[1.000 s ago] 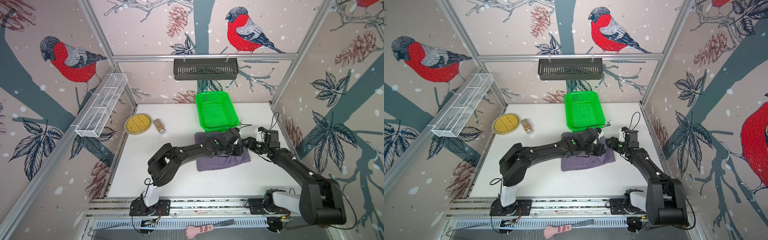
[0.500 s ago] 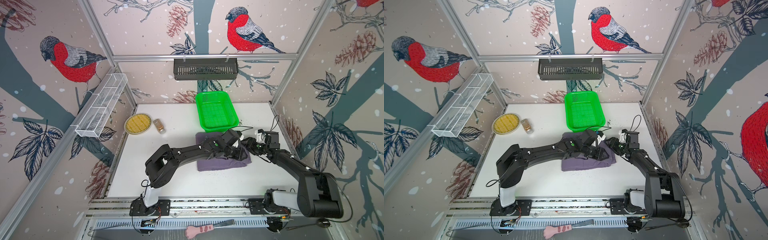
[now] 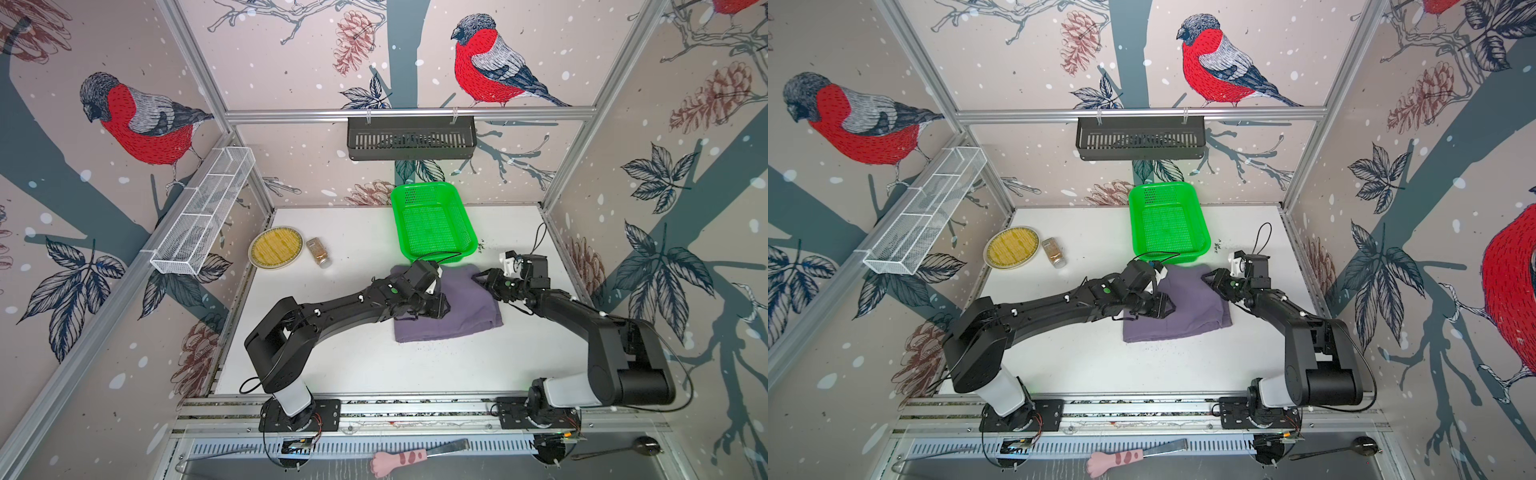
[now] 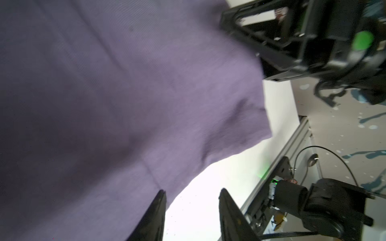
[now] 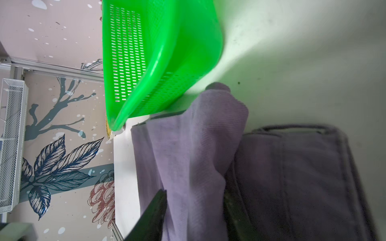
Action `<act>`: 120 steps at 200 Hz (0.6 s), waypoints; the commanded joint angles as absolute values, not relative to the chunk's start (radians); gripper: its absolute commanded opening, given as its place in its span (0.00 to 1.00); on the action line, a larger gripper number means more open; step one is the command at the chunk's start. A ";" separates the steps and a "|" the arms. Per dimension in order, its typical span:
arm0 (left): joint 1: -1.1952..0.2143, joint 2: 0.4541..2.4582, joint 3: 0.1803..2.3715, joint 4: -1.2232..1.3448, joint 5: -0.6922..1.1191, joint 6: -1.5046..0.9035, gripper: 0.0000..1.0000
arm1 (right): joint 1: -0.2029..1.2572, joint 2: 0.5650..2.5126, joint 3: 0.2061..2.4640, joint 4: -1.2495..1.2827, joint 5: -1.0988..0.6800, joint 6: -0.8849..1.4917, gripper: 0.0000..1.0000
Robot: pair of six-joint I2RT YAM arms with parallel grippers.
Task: Fold and stack the trousers
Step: Smooth out the trousers at the center of the table.
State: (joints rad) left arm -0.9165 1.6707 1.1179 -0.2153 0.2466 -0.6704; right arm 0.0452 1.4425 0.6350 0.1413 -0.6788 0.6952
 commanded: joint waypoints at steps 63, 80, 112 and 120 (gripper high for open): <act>-0.876 1.722 1.037 -0.237 0.170 -0.622 0.42 | 0.172 1.196 0.575 0.065 -0.346 0.514 0.15; -0.871 1.746 1.041 -0.232 0.192 -0.611 0.42 | 0.133 1.224 0.514 0.098 -0.296 0.512 0.15; -0.871 1.778 1.059 -0.244 0.204 -0.594 0.42 | 0.066 1.352 0.525 0.085 -0.270 0.503 0.23; -0.871 1.779 1.060 -0.248 0.205 -0.592 0.42 | 0.063 1.364 0.529 0.076 -0.264 0.503 0.27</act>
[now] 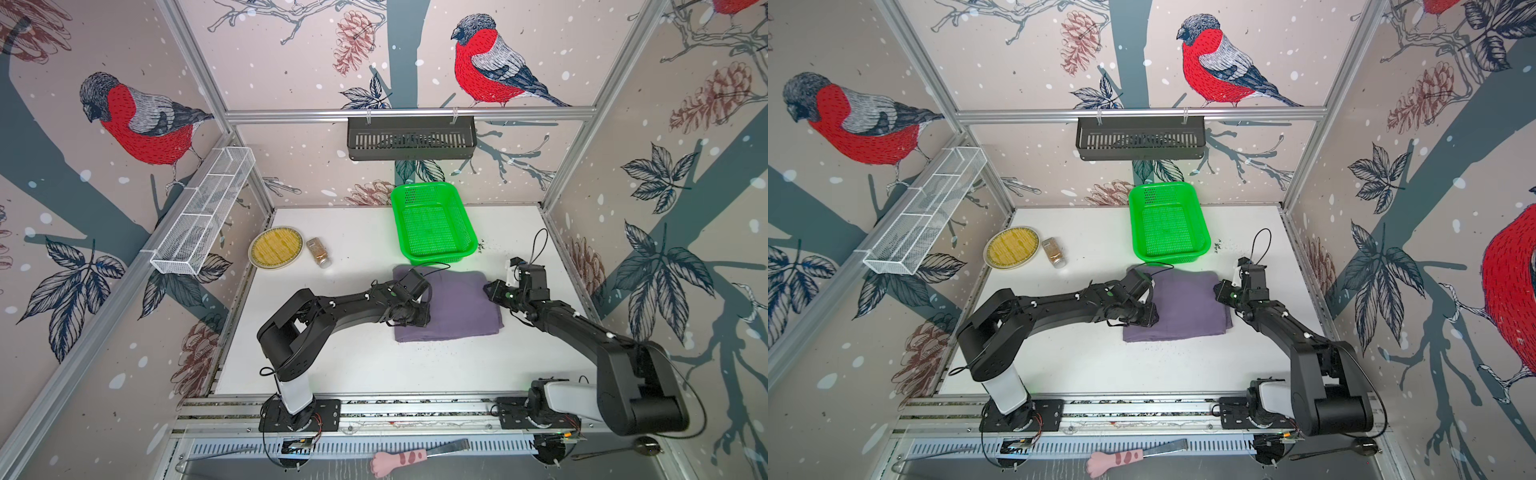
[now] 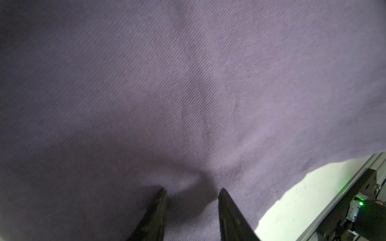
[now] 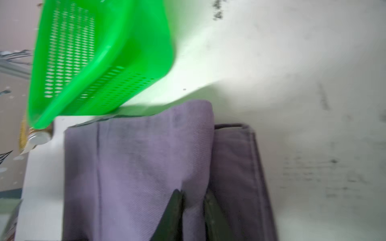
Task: Fold and stack the trousers
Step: Smooth out the trousers at the center of the table.
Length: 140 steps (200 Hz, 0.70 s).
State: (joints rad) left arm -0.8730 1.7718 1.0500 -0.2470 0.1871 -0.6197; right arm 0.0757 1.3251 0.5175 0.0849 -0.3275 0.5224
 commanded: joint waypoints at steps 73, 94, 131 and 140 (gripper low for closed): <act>-0.863 1.708 1.094 -0.330 0.182 -0.575 0.42 | 0.126 1.152 0.617 -0.202 -0.056 0.510 0.45; -0.858 1.662 1.111 -0.370 0.152 -0.565 0.43 | 0.210 1.095 0.606 -0.259 -0.127 0.543 0.45; -0.826 1.611 1.080 -0.379 0.144 -0.560 0.43 | 0.369 1.074 0.496 -0.239 -0.150 0.671 0.44; -0.817 1.603 1.064 -0.369 0.151 -0.559 0.43 | 0.377 1.092 0.470 -0.234 -0.143 0.687 0.43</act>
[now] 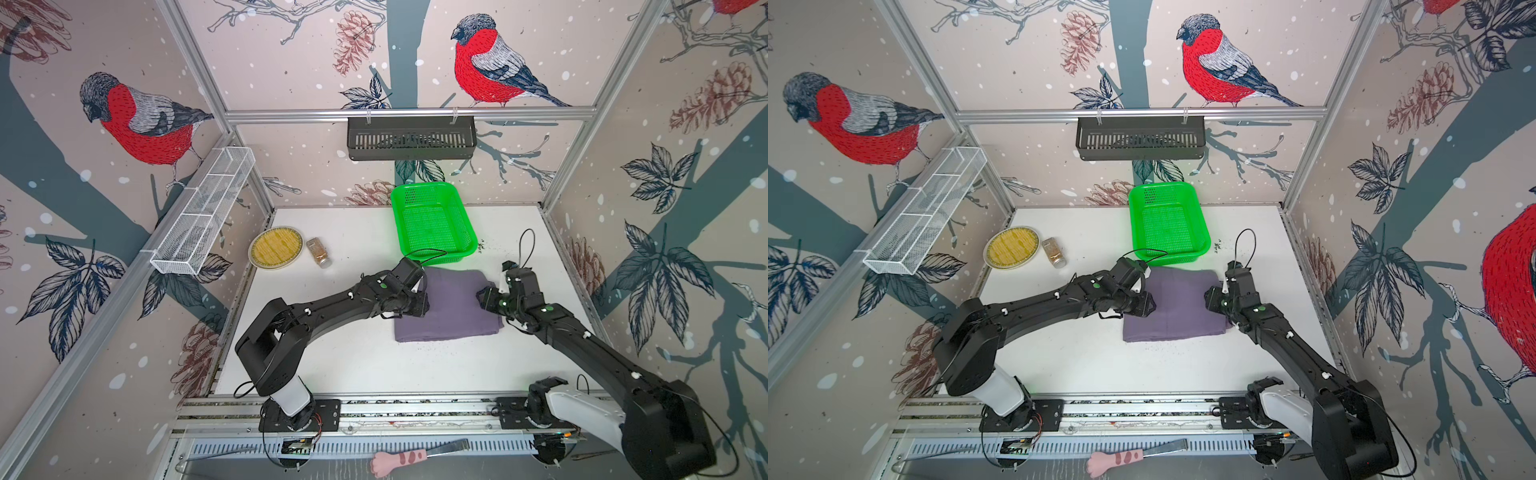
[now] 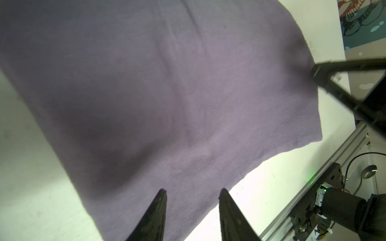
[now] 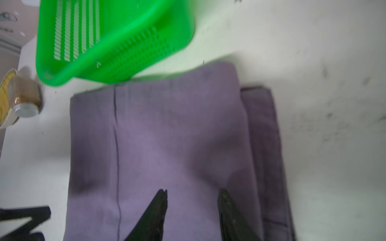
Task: Fold and stack the trousers
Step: Smooth out the trousers at the center of the table.
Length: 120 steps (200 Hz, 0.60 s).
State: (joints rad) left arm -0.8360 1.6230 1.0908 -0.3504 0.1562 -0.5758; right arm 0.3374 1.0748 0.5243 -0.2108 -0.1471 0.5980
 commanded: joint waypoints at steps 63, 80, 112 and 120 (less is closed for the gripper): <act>-0.769 1.597 1.003 -0.305 0.183 -0.549 0.44 | 0.312 1.112 0.370 -0.231 -0.020 0.759 0.44; -0.767 1.606 1.003 -0.295 0.185 -0.545 0.44 | 0.314 1.128 0.378 -0.237 -0.023 0.751 0.44; -0.760 1.601 1.003 -0.267 0.187 -0.536 0.45 | 0.331 1.080 0.490 -0.309 0.048 0.714 0.51; -0.757 1.602 1.003 -0.263 0.187 -0.532 0.46 | 0.330 1.081 0.531 -0.331 0.088 0.697 0.53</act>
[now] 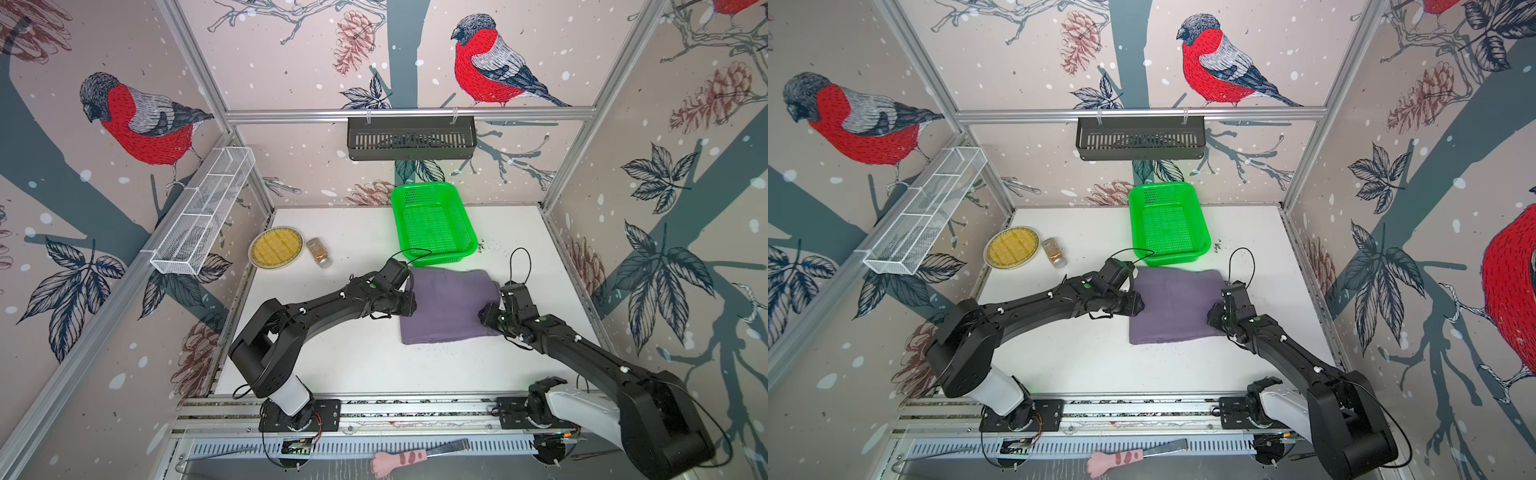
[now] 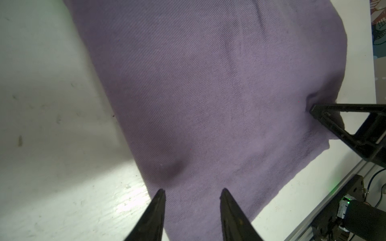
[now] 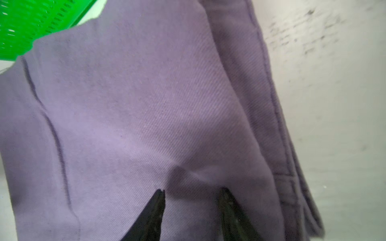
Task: Fold and stack the trousers
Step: Smooth out the trousers at the center of the table, then move the trousers to the top-right of the table.
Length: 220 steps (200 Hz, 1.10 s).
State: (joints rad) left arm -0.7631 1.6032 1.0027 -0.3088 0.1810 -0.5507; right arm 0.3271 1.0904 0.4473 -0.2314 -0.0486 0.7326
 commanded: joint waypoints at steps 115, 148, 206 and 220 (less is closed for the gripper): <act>-0.673 1.471 0.919 -0.248 0.171 -0.512 0.58 | 0.274 1.485 0.684 -0.210 0.193 0.548 0.60; -0.618 1.414 0.888 -0.249 0.195 -0.498 0.62 | 0.222 1.551 0.749 -0.217 0.233 0.519 0.62; -0.575 1.327 0.850 -0.263 0.189 -0.474 0.66 | 0.051 1.729 0.962 -0.262 0.278 0.381 0.69; -0.571 1.313 0.841 -0.263 0.187 -0.476 0.68 | 0.016 1.765 1.013 -0.248 0.259 0.384 0.69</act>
State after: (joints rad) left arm -0.5781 1.3354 0.8543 -0.2581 0.1844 -0.4927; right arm 0.0605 1.7161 0.9520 -0.2241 0.2203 0.4316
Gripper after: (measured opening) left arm 0.667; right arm 0.690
